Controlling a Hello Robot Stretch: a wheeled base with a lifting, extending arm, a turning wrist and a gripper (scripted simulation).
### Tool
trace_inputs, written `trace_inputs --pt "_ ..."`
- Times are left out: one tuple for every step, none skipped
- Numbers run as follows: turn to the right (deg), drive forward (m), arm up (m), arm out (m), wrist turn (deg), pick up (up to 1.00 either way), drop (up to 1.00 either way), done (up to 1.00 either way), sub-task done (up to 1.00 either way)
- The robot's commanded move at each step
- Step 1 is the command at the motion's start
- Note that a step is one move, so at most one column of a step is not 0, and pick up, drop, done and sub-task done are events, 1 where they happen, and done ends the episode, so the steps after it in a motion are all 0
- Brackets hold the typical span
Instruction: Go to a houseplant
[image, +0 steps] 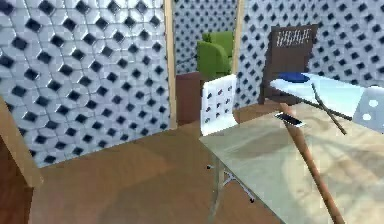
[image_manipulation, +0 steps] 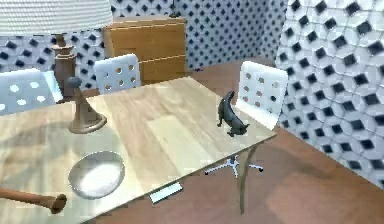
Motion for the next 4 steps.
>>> trace_inputs --pt "-39.0 0.0 0.0 0.0 0.0 0.0 0.0 0.0 0.0" --pt "0.0 1.0 0.0 0.0 0.0 0.0 0.0 0.0 0.0" --pt "-15.0 0.0 0.0 0.0 0.0 0.0 0.0 0.0 0.0" --pt "-3.0 0.0 0.0 0.0 0.0 0.0 0.0 0.0 0.0"
